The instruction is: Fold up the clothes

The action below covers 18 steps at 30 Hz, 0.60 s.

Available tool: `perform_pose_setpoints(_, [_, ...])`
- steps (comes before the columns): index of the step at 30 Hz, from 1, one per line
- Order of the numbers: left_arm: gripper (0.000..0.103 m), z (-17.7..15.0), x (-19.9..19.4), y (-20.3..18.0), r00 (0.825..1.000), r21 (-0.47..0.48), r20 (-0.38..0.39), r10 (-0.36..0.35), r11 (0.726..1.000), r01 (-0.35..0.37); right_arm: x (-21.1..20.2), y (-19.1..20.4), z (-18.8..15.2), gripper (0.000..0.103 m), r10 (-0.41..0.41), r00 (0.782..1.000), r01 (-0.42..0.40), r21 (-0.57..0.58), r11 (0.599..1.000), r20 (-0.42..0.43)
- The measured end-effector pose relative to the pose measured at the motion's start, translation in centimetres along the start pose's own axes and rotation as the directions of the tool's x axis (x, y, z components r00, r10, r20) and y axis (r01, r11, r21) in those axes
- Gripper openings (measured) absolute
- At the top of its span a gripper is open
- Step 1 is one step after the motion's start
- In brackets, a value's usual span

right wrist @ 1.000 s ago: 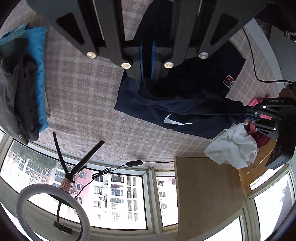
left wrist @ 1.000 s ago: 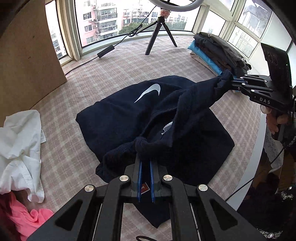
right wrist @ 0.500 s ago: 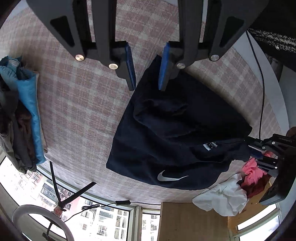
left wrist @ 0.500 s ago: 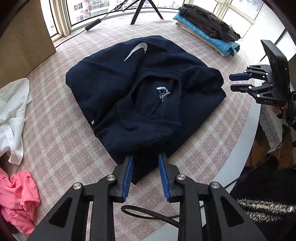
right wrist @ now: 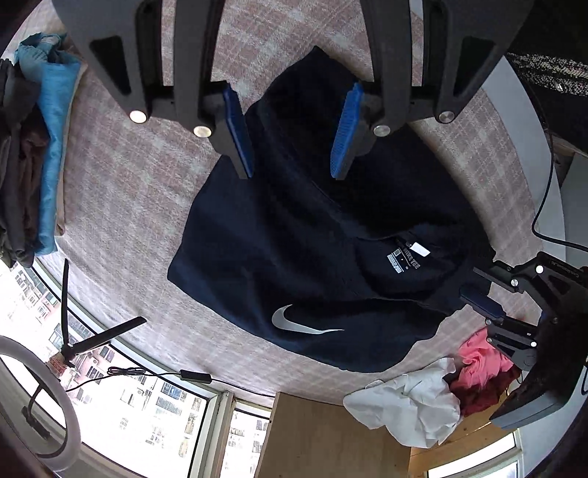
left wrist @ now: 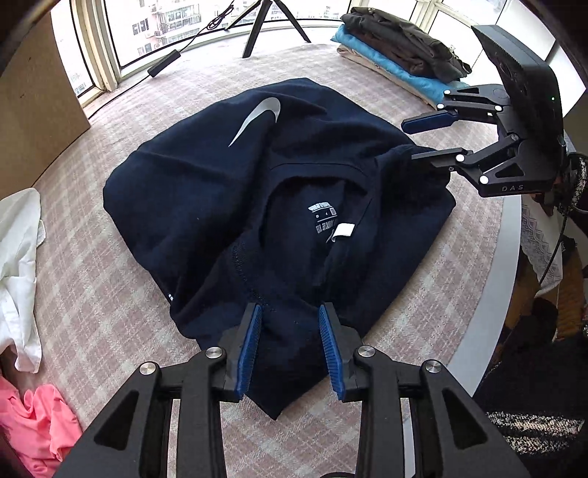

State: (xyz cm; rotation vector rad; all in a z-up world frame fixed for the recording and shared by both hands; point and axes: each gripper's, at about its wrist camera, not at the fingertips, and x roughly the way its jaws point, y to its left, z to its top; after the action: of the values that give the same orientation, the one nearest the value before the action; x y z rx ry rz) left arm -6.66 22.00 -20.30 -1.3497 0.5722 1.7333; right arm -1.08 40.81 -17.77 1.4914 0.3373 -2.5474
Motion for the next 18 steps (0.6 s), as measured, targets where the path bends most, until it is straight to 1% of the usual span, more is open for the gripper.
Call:
perform_pose_setpoints(1, [0.012,0.2,0.5,0.0,1.0,0.003,-0.013,-0.001,1.0,0.001,0.5,0.1,0.2,0.043,0.001,1.0,-0.001,-0.015,1.0,-0.007])
perform_pose_setpoints(2, [0.01,0.2,0.6,0.3,1.0,-0.004,-0.02,-0.006,1.0,0.006,0.9,0.1,0.4,0.041,0.02,1.0,-0.02,-0.016,1.0,-0.021])
perform_pose_setpoints(3, [0.009,0.2,0.5,0.6,1.0,-0.017,-0.021,-0.014,1.0,0.014,1.2,0.0,0.3,0.018,0.054,0.998,-0.054,-0.01,0.998,-0.04])
perform_pose_setpoints(4, [0.008,0.0,0.0,0.7,1.0,-0.02,-0.019,-0.021,1.0,0.02,1.3,0.0,0.3,0.005,0.09,0.994,-0.09,-0.002,0.996,-0.06])
perform_pose_setpoints(5, [0.008,-0.2,-0.7,0.7,1.0,-0.017,-0.014,-0.026,1.0,0.026,0.8,0.4,0.0,0.005,0.083,0.995,-0.085,-0.025,0.996,-0.058])
perform_pose_setpoints(7, [0.009,-0.5,-1.2,0.8,1.0,-0.022,-0.009,-0.026,0.999,0.026,-1.2,2.0,-1.0,0.005,0.08,0.995,-0.085,-0.11,0.99,-0.052])
perform_pose_setpoints(8, [0.01,-0.5,-1.4,0.9,1.0,-0.026,-0.007,-0.024,0.999,0.024,-2.1,2.8,-1.7,0.006,0.092,0.994,-0.1,-0.14,0.985,-0.063])
perform_pose_setpoints(9, [0.013,-0.6,-1.6,0.9,1.0,-0.03,-0.005,-0.023,0.999,0.023,-2.8,3.5,-2.7,0.01,0.123,0.989,-0.135,-0.161,0.978,-0.088])
perform_pose_setpoints(10, [0.012,-0.7,-1.9,1.0,1.0,-0.033,-0.003,-0.022,0.999,0.022,-3.2,4.2,-3.6,0.023,0.138,0.983,-0.158,-0.178,0.971,-0.12])
perform_pose_setpoints(11, [0.012,-0.8,-2.1,1.1,1.0,-0.037,-0.001,-0.02,0.999,0.02,-3.3,4.6,-4.4,0.032,0.115,0.983,-0.141,-0.193,0.971,-0.142])
perform_pose_setpoints(12, [0.012,-0.9,-2.3,1.1,1.0,-0.041,0.001,-0.019,0.999,0.019,-3.5,4.7,-5.0,0.048,0.064,0.987,-0.091,-0.194,0.977,-0.145])
perform_pose_setpoints(13, [0.012,-0.9,-2.5,1.2,1.0,-0.045,0.003,-0.017,0.999,0.018,-3.8,4.3,-5.4,0.052,0.018,0.991,-0.04,-0.17,0.985,-0.131])
perform_pose_setpoints(14, [0.012,-1.0,-2.7,1.3,1.0,-0.049,0.005,-0.016,0.999,0.016,-4.2,3.5,-5.6,0.052,0.005,0.994,-0.018,-0.112,0.994,-0.112])
perform_pose_setpoints(15, [0.015,-1.1,-2.9,1.3,1.0,-0.053,0.007,-0.014,0.998,0.015,-4.5,2.2,-5.7,0.052,0.037,0.995,-0.038,-0.01,0.999,-0.092])
perform_pose_setpoints(16, [0.019,-1.2,-3.1,1.4,1.0,-0.057,0.009,-0.013,0.998,0.014,-4.8,0.7,-5.8,0.052,0.075,0.995,-0.068,0.1,0.993,-0.069])
perform_pose_setpoints(18, [0.021,-1.4,-3.5,1.5,1.0,-0.064,0.014,-0.01,0.998,0.011,-4.8,-1.6,-6.2,0.052,0.082,0.996,-0.069,0.258,0.964,-0.04])
